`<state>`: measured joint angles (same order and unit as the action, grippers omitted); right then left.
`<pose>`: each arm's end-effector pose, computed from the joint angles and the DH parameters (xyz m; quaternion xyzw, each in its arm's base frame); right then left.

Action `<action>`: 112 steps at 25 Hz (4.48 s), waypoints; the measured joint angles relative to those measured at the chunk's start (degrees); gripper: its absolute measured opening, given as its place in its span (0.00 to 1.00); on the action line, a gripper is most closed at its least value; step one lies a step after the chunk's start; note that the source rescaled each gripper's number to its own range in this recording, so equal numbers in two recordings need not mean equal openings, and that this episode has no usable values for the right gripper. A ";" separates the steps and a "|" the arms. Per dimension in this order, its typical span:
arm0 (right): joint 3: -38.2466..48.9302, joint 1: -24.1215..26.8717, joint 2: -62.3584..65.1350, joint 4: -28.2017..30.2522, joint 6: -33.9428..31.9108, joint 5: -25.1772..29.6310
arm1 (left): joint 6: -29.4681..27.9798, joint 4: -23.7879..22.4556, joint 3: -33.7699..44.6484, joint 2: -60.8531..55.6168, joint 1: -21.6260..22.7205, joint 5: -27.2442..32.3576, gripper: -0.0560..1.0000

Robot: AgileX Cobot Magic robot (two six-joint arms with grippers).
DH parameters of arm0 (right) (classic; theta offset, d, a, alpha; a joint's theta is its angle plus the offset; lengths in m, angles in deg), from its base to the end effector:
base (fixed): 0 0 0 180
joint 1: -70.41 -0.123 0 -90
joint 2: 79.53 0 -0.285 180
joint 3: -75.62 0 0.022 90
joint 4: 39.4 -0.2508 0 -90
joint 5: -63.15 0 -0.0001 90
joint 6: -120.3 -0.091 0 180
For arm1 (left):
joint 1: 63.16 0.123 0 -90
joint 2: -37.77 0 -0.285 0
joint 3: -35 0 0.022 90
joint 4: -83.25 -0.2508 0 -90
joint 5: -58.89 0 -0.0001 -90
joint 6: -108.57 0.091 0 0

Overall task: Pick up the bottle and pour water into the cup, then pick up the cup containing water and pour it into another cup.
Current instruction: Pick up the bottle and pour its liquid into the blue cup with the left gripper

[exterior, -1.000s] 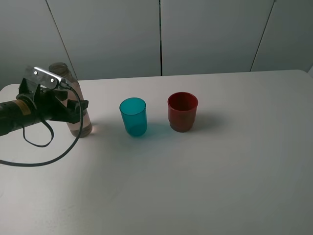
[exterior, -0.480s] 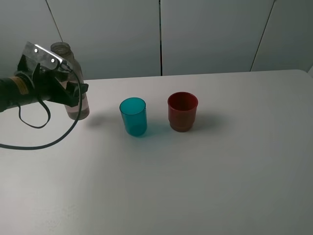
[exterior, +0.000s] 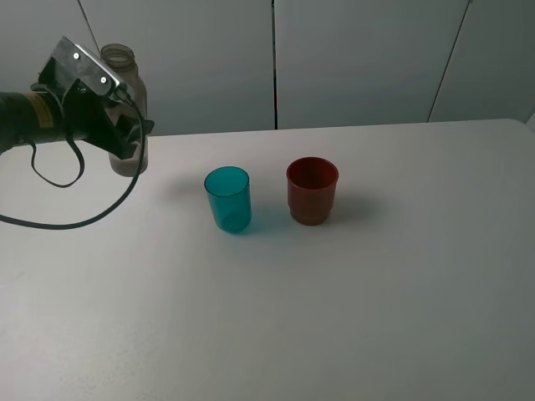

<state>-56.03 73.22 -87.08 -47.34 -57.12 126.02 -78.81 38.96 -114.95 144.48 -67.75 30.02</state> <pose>-0.0073 0.0116 0.2760 -0.0025 0.8586 0.0451 0.5107 0.3437 -0.0583 0.1917 0.3557 0.7577 -0.0100 0.5471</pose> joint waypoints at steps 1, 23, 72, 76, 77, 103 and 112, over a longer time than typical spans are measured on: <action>0.00 0.00 0.00 0.00 0.00 0.00 | 0.00 -0.88 -0.50 0.00 -0.14 0.32 0.05; 0.00 0.00 0.00 0.00 0.00 0.00 | 23.64 1.00 -6.03 0.00 -9.63 11.08 0.05; 0.00 0.00 0.00 0.00 0.00 0.00 | 46.85 4.00 -9.77 2.90 -16.54 30.26 0.05; 0.00 0.00 0.00 0.00 0.00 0.00 | 47.45 3.87 -10.04 2.90 -17.06 33.09 0.05; 0.00 0.00 0.00 0.00 0.00 0.00 | 47.45 3.87 -10.04 2.90 -17.30 33.49 0.05; 0.00 0.00 0.00 0.00 0.00 0.00 | 47.85 -6.52 -14.02 2.90 -21.27 43.52 0.05; 0.00 0.00 0.00 0.00 0.00 0.00 | 47.85 -8.67 -16.49 3.37 -22.18 46.59 0.05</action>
<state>-56.03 73.22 -87.08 -47.34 -57.12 126.02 -30.95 30.29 -131.44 147.85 -89.93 76.61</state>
